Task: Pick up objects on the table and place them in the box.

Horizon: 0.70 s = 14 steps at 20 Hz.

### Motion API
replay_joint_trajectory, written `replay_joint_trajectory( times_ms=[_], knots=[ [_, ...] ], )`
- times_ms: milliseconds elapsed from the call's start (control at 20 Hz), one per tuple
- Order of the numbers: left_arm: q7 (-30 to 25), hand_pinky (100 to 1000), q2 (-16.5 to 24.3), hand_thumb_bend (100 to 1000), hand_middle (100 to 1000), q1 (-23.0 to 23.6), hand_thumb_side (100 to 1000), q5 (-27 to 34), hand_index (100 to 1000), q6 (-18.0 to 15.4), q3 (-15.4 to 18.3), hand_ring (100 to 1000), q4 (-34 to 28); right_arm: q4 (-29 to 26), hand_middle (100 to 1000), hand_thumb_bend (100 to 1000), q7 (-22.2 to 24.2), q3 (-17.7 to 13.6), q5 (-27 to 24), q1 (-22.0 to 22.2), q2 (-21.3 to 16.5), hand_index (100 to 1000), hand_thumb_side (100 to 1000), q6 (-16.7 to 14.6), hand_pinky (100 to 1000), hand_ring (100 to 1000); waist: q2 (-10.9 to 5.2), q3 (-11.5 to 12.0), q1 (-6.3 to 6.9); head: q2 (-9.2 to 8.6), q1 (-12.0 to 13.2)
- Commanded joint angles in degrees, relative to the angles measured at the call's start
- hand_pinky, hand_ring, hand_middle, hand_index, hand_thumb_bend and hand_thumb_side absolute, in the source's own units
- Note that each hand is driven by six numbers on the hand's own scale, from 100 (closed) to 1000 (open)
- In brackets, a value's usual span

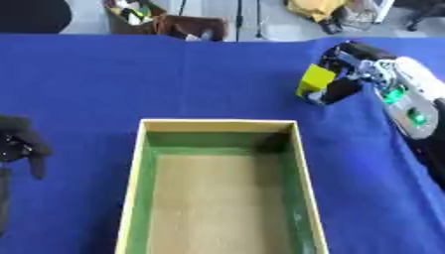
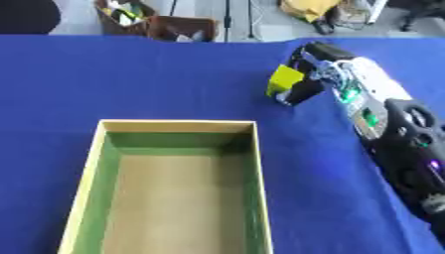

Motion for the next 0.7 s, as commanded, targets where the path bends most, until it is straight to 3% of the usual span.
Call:
replay_joint_trajectory(
  times_ms=[50,250,700],
  knots=[
    [-0.11,207,0.31,100,441,-0.26,703,0.04,635,0.01,-0.04,428,-1.01,-2.0,249,100,-2.48,-0.38,-1.87,-0.76,-1.65,352,101,1.65,465,572,-1.77,-0.19,0.07,-0.38,0.17],
    [-0.04,208,0.43,100,440,0.03,701,0.26,634,0.18,0.03,429,-1.01,-4.86,188,100,-5.04,-0.22,-5.02,-0.74,-2.19,271,100,3.71,398,519,-2.73,-0.52,0.06,0.26,0.28],
    [0.3,214,1.08,100,438,0.76,706,1.25,632,0.59,0.36,430,-1.01,-17.78,138,100,-5.34,-0.47,-14.46,-0.33,-4.75,224,100,8.11,348,470,-6.17,-1.52,-0.35,2.32,1.05]
  ],
)
